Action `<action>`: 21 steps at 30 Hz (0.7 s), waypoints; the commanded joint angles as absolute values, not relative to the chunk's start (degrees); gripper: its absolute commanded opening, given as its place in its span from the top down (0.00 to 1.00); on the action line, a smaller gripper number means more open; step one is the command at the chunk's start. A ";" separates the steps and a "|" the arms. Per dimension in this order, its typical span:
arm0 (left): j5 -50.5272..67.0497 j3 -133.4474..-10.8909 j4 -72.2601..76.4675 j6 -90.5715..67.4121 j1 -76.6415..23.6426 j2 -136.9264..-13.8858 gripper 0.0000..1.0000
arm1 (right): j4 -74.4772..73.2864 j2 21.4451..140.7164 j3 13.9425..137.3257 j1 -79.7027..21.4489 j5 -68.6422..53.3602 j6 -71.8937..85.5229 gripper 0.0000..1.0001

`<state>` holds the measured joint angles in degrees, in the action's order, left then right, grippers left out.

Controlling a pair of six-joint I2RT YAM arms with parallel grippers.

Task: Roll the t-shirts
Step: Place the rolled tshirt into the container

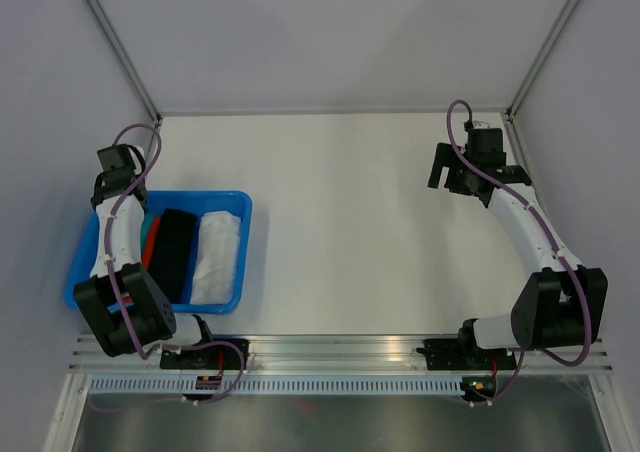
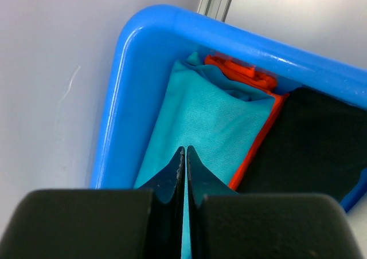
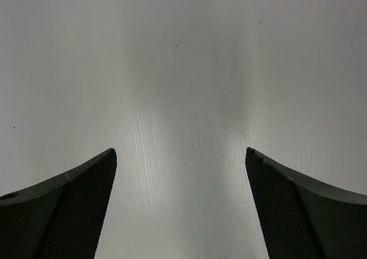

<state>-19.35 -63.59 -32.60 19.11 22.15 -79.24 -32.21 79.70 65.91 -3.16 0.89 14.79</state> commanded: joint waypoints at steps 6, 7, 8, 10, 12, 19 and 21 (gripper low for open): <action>-15.82 -63.02 -30.59 17.93 22.41 -77.43 0.94 | -31.55 77.61 65.65 -3.16 0.18 14.33 0.02; -15.65 -62.93 -30.67 18.02 22.50 -77.08 0.94 | -31.55 77.69 65.65 -3.16 0.18 14.33 0.02; -15.56 -62.76 -30.67 17.93 22.41 -76.99 0.94 | -31.55 77.70 65.74 -3.16 0.18 14.33 0.02; -15.38 -62.84 -30.67 18.10 22.41 -76.90 0.93 | -31.55 77.70 65.65 -3.16 0.26 14.24 0.02; -15.47 -63.19 -30.59 18.37 22.41 -76.99 0.93 | -31.55 77.70 65.57 -3.16 0.26 14.33 0.02; -14.68 -63.98 -30.59 18.63 22.41 -76.99 0.47 | -31.55 77.43 65.65 -3.16 0.18 14.15 0.02; -14.59 -63.98 -30.67 18.81 22.50 -76.90 0.43 | -31.64 77.43 65.65 -3.25 0.18 13.89 0.02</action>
